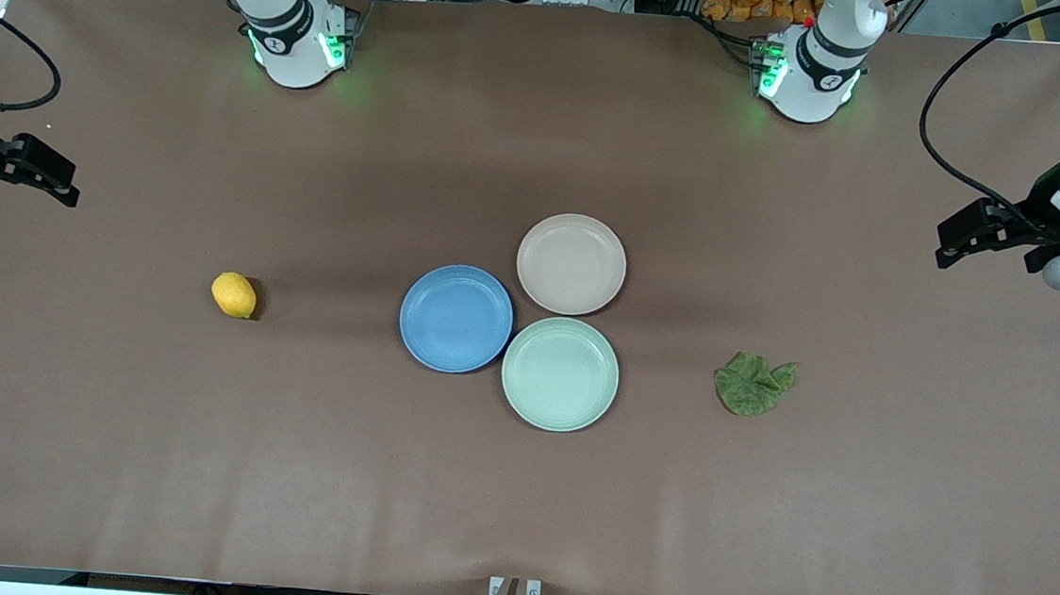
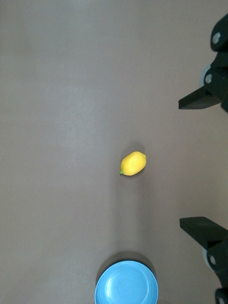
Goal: Place lemon and lettuce in plates
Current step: 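Reach the right gripper to the lemon while the left gripper reaches the lettuce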
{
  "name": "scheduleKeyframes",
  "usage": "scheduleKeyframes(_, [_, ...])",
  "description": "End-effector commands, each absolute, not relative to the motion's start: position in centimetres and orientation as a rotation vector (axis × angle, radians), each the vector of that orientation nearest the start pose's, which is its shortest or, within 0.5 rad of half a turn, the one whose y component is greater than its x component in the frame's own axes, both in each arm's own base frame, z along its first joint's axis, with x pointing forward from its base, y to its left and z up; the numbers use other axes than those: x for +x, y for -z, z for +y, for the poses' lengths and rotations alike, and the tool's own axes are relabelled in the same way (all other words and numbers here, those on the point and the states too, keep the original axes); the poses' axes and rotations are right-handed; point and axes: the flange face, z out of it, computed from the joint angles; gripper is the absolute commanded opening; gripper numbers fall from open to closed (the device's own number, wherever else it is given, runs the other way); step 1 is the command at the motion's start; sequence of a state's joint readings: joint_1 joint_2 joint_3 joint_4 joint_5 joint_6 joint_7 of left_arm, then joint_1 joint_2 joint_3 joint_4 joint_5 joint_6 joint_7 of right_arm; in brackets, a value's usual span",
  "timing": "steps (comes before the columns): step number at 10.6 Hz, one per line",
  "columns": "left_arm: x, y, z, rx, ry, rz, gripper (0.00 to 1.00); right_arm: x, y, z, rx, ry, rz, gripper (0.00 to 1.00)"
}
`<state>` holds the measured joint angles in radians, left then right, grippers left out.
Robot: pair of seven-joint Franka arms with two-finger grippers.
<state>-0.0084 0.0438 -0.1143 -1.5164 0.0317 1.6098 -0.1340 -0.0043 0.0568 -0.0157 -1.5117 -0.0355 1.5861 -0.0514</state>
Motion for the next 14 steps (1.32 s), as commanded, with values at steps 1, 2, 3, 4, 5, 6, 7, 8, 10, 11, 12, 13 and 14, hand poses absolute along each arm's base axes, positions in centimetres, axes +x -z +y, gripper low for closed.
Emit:
scheduleKeyframes(1, [56.6,-63.7,-6.4,-3.143,0.099,0.021,1.0,56.7,-62.6,-1.5,-3.188,0.027,-0.049,1.0])
scheduleKeyframes(2, [56.6,-63.6,-6.4,-3.14,0.093,0.01,1.0,56.7,-62.5,-1.4,-3.188,0.024,-0.052,1.0])
scheduleKeyframes(3, [56.7,-63.3,-6.9,-3.135,0.089,0.012,1.0,56.7,-62.5,-1.4,-3.188,0.024,-0.052,1.0])
scheduleKeyframes(4, [57.3,-62.0,-7.3,-3.145,0.054,0.012,1.0,56.8,-62.4,-1.4,-3.186,0.025,-0.052,1.0])
scheduleKeyframes(5, [58.2,-60.2,-7.6,-3.145,0.034,0.017,1.0,56.8,-62.4,-1.4,-3.185,0.027,-0.052,1.0])
scheduleKeyframes(6, [59.3,-57.5,-7.8,-3.146,-0.002,0.022,1.0,57.0,-61.8,-1.5,-3.183,0.017,-0.052,1.0])
scheduleKeyframes(7, [60.3,-54.8,-7.9,-3.149,-0.01,0.024,1.0,58.1,-60.1,-1.9,-3.18,0.0,-0.042,1.0])
scheduleKeyframes(8, [61.1,-51.7,-8.1,-3.153,0.004,0.025,1.0,59.2,-58.2,-3.1,-3.18,0.031,-0.016,1.0])
scheduleKeyframes(10, [62.5,-44.9,-9.0,-3.163,0.008,0.038,1.0,60.4,-53.8,-3.2,-3.167,0.097,-0.028,1.0])
scheduleKeyframes(11, [63.4,-41.7,-9.3,-3.167,-0.01,0.037,1.0,60.7,-51.2,-3.2,-3.166,0.093,-0.03,1.0])
scheduleKeyframes(12, [64.2,-38.5,-9.6,-3.172,-0.028,0.037,1.0,60.8,-48.6,-3.2,-3.166,0.059,-0.032,1.0])
scheduleKeyframes(13, [64.9,-35.4,-10.5,-3.179,-0.024,0.051,1.0,61.0,-46.4,-3.2,-3.165,0.054,-0.034,1.0])
scheduleKeyframes(14, [65.4,-32.4,-11.4,-3.182,-0.023,0.065,1.0,60.9,-43.6,-3.5,-3.164,0.011,-0.023,1.0])
